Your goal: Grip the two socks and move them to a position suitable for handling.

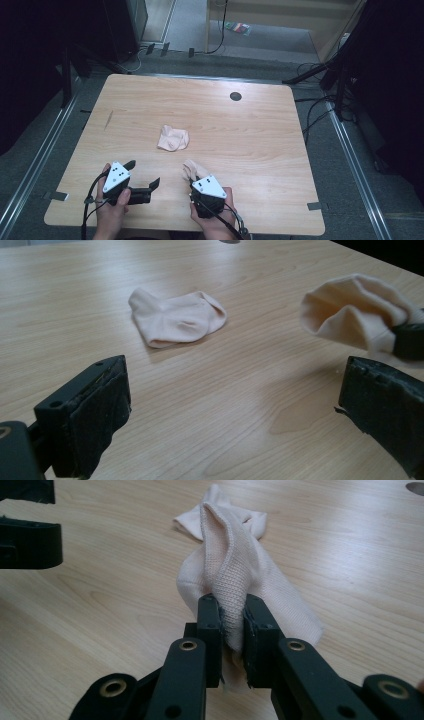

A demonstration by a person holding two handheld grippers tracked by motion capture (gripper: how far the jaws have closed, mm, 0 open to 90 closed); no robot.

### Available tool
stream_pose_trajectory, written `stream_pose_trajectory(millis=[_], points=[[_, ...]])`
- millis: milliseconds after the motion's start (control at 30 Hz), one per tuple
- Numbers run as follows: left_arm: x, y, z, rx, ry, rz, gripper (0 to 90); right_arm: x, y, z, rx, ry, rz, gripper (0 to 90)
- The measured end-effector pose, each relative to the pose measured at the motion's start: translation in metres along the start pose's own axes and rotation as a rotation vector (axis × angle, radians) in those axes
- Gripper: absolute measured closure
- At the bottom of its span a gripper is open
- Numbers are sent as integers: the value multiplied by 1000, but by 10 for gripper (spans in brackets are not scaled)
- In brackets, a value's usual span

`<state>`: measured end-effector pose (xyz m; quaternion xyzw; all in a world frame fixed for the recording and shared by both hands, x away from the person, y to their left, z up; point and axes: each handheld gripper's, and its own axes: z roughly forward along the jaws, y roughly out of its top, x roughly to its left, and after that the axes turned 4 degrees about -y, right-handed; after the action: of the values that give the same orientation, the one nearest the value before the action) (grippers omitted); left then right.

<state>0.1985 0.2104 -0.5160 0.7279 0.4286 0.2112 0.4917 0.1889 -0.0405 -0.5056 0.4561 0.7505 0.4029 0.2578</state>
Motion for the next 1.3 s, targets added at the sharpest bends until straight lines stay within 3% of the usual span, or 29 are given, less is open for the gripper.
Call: stream_pose_trajectory(millis=[100, 267, 300, 333, 367, 433, 567, 667, 833, 900, 967, 1000, 1133, 1300], points=[[-2, 0, 1, 4, -14, 10, 3, 4, -2, 2, 6, 1, -13, 811], [-2, -2, 2, 15, -17, 7, 3, 12, -6, 7, 21, -43, -25, 805], [-1, -2, 2, 13, -14, 4, 3, 13, -7, 9, 28, -48, -14, 751], [-1, -2, 2, 12, -13, 0, 3, 13, -7, 9, 28, -48, -14, 751], [0, -2, 2, 12, -12, -4, 3, 13, -8, 13, 45, -7, 1, 615], [2, -3, 2, 18, -6, 0, 3, 13, -8, 15, 58, 42, 11, 496], [4, -3, 1, 19, 3, 0, 3, 7, -3, 10, 33, 82, 21, 444], [8, -3, 0, 15, 7, -13, 3, -7, 7, -2, -32, 76, 53, 492], [11, -3, 0, 16, 0, -35, 3, -16, 10, -9, -56, 79, 68, 563], [11, -4, 1, 14, 5, -55, 43, -13, 9, -6, -44, 91, 54, 597], [11, -5, 2, 15, 23, -70, 166, -7, 6, -1, -19, 111, 31, 615], [10, -5, 3, 15, 14, -76, 163, 1, 1, 6, 6, 127, -18, 625], [7, -5, 5, 13, -16, -87, 167, 8, -6, 20, 58, 119, -54, 635], [3, -7, 8, 25, -25, -97, 207, 8, -15, 32, 105, 102, -89, 737]])
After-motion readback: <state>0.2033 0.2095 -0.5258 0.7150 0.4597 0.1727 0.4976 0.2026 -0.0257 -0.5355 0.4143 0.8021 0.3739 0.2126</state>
